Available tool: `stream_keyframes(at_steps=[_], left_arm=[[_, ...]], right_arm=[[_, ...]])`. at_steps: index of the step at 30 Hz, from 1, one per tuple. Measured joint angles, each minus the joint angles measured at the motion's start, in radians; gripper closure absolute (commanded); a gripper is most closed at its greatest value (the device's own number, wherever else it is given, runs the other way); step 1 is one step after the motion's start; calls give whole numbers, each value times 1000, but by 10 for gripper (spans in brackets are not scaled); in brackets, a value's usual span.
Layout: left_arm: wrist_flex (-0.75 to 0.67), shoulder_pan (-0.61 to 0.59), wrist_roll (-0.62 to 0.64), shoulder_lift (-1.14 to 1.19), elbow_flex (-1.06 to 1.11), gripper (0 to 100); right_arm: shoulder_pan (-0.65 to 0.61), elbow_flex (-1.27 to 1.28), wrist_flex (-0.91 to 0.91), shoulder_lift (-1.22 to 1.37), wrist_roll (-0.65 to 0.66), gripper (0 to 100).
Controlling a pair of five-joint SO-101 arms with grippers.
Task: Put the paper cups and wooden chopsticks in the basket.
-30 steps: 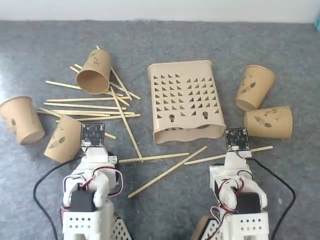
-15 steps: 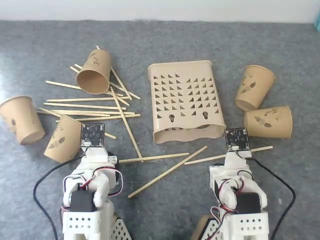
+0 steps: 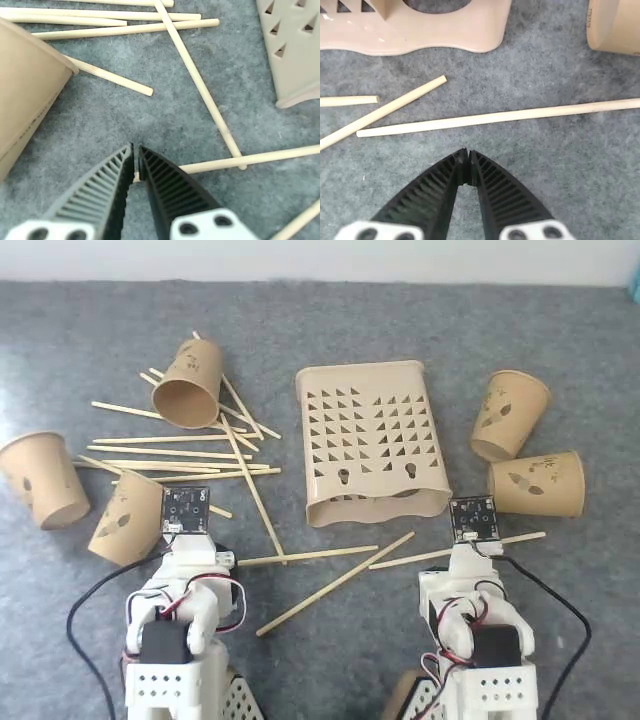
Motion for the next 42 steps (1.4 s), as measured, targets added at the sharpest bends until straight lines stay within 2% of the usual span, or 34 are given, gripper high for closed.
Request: stream_keyframes(at_steps=[29,32,38,42], left_arm=[[0,3,0,0,-3,987],[0,3,0,0,-29,987],[-37,2,0,0,-74,987],[-101,26,0,0,-83,942]], right_arm=[[6,0,0,0,0,982],[101,-5,0,0,0,982],[399,-6,-78,0,2,982],[427,-3,-104,0,2,982]])
